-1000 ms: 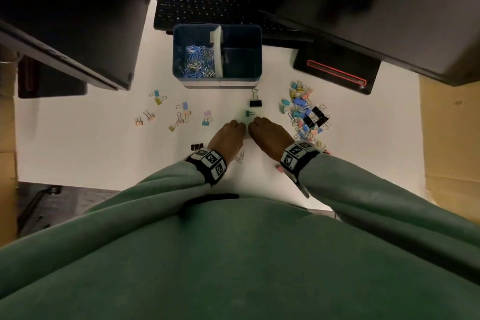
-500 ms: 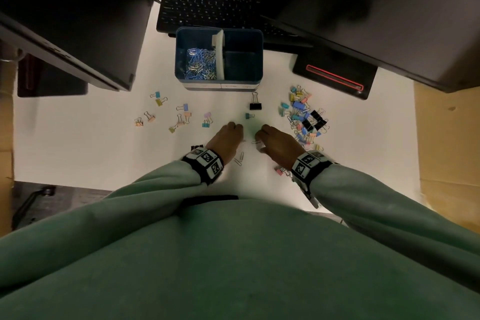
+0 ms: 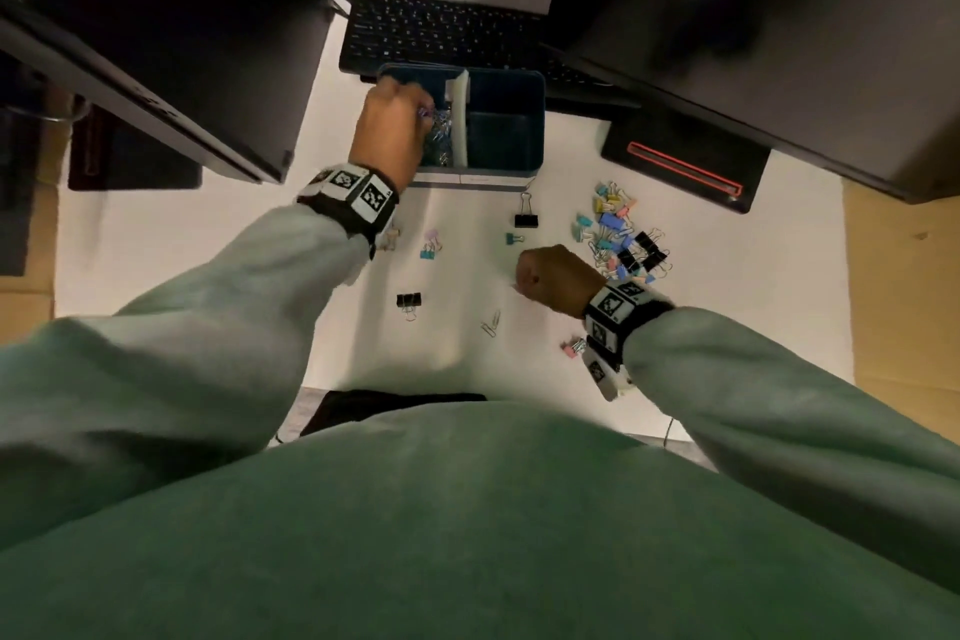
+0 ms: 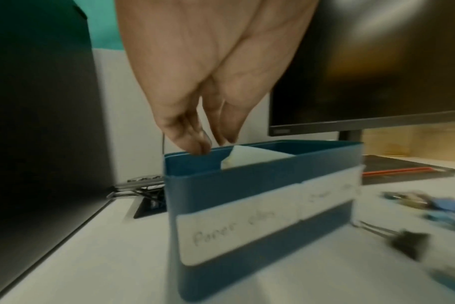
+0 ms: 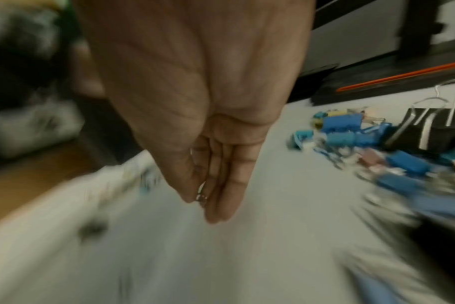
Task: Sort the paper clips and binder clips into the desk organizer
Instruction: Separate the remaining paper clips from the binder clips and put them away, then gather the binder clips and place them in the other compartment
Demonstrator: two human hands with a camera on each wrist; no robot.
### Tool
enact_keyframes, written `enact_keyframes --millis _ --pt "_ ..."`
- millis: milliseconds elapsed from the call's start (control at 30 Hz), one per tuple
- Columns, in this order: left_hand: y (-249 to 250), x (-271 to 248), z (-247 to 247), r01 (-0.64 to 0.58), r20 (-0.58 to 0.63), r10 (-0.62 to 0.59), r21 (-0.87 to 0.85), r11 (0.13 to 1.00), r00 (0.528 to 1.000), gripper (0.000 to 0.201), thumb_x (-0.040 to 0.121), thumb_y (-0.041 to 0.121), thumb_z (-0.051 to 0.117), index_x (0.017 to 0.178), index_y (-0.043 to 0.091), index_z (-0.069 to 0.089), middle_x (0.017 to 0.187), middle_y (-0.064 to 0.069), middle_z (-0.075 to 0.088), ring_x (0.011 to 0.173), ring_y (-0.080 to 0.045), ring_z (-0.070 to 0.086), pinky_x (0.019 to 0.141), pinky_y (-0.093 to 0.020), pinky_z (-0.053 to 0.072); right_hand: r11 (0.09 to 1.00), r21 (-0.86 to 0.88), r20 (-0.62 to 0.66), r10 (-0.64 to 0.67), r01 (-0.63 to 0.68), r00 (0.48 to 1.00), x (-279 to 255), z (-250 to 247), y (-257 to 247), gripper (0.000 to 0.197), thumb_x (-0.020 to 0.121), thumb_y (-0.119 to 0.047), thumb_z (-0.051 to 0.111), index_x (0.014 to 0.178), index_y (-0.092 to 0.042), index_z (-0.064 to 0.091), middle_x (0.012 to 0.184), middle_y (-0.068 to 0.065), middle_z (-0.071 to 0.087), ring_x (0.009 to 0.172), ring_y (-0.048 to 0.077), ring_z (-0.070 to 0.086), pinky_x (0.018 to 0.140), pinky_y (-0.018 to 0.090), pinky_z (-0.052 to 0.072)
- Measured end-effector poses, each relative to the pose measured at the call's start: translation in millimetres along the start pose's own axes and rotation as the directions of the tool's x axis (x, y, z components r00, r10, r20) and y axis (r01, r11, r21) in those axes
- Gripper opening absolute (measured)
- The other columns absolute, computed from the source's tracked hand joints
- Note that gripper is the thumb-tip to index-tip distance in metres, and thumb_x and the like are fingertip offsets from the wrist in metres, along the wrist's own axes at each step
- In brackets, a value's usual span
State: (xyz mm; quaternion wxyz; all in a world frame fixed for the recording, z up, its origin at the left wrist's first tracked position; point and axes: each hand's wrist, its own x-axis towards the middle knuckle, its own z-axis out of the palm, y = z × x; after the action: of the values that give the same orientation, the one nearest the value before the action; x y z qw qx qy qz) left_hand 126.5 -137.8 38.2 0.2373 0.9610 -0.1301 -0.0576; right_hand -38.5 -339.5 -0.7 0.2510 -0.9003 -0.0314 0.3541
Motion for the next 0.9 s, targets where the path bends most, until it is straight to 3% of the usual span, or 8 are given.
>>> enact_keyframes --millis 100,167,200,267,333,500,767,900 --pt "7.7 -54.4 18.6 -0.145 -0.079 0.138 -0.085 0.986 0.987 0.010 0.087 0.009 0.059 0.093 0.011 0.066 0.102 -0.010 0.059 0.087 -0.020 0.057 0.082 -0.027 0.045 0.923 0.370 -0.203 -0.034 0.109 0.979 3.0 -39.5 -28.5 0.008 0.092 -0.015 0.060 0.093 -0.008 0.063 0.085 0.005 0.069 0.076 0.017 0.067 0.065 0.025 0.053" --pt "11.1 -96.6 39.6 -0.184 0.208 0.211 -0.139 0.973 0.955 0.012 0.085 0.013 0.065 0.097 0.013 0.065 0.103 -0.007 0.058 0.085 -0.021 0.058 0.081 -0.032 0.049 0.850 0.487 -0.364 -0.012 0.201 0.931 19.0 -68.0 -52.9 0.007 0.090 -0.009 0.062 0.094 -0.003 0.064 0.080 0.007 0.069 0.069 0.016 0.067 0.059 0.020 0.052" --pt "11.3 -114.8 50.7 -0.214 0.371 0.257 -0.153 0.965 0.892 0.020 0.084 0.016 0.067 0.104 0.013 0.064 0.108 -0.007 0.057 0.090 -0.021 0.058 0.085 -0.035 0.049 0.828 0.506 -0.426 -0.002 0.240 0.905 30.6 -80.1 -64.9 0.006 0.089 -0.006 0.063 0.092 -0.001 0.064 0.078 0.008 0.069 0.067 0.016 0.067 0.059 0.024 0.055" --pt "7.6 -137.5 72.4 -0.336 0.571 0.358 -0.149 0.930 0.739 0.040 0.082 0.021 0.071 0.119 0.012 0.060 0.121 -0.008 0.055 0.106 -0.024 0.054 0.095 -0.039 0.046 0.842 0.458 -0.491 -0.027 0.285 0.871 53.4 -96.6 -84.9 0.006 0.089 -0.006 0.063 0.089 -0.001 0.065 0.078 0.006 0.069 0.069 0.016 0.067 0.068 0.032 0.059" --pt "5.2 -145.2 91.0 -0.477 0.638 0.421 -0.096 0.874 0.644 0.049 0.079 0.021 0.074 0.124 0.012 0.058 0.124 -0.010 0.055 0.110 -0.028 0.052 0.095 -0.042 0.046 0.919 0.312 -0.464 -0.075 0.242 0.883 67.7 -103.0 -93.4 0.011 0.090 -0.014 0.064 0.094 -0.005 0.067 0.089 0.006 0.070 0.077 0.014 0.066 0.077 0.033 0.058" --pt "5.3 -143.0 104.8 -0.601 0.636 0.495 -0.061 0.797 0.592 0.005 0.089 0.015 0.062 0.092 0.013 0.059 0.096 -0.002 0.055 0.088 -0.021 0.052 0.073 -0.041 0.051 0.967 0.045 -0.434 -0.206 0.249 0.877 38.9 -80.2 -57.9 0.017 0.089 -0.019 0.064 0.104 -0.011 0.065 0.108 0.006 0.060 0.086 0.013 0.056 0.076 0.027 0.047" --pt "4.6 -153.5 113.9 -0.629 0.574 0.521 -0.014 0.778 0.632 0.014 0.078 0.004 0.072 0.080 0.003 0.058 0.079 -0.015 0.059 0.066 -0.030 0.058 0.058 -0.036 0.049 0.997 -0.071 -0.141 0.003 -0.013 0.990 -54.8 12.7 58.5 0.032 0.088 -0.024 0.067 0.117 -0.016 0.058 0.113 0.005 0.055 0.091 0.024 0.061 0.080 0.036 0.050" --pt "29.3 -131.9 78.5 -0.326 0.405 0.340 -0.105 0.940 0.849 0.008 0.093 0.003 0.048 0.093 0.002 0.056 0.094 -0.015 0.057 0.083 -0.026 0.054 0.074 -0.034 0.043 0.985 -0.152 -0.064 -0.097 0.086 0.993 -70.4 42.6 74.1 0.056 0.078 -0.028 0.078 0.127 -0.015 0.054 0.120 0.008 0.048 0.099 0.022 0.053 0.076 0.039 0.053"
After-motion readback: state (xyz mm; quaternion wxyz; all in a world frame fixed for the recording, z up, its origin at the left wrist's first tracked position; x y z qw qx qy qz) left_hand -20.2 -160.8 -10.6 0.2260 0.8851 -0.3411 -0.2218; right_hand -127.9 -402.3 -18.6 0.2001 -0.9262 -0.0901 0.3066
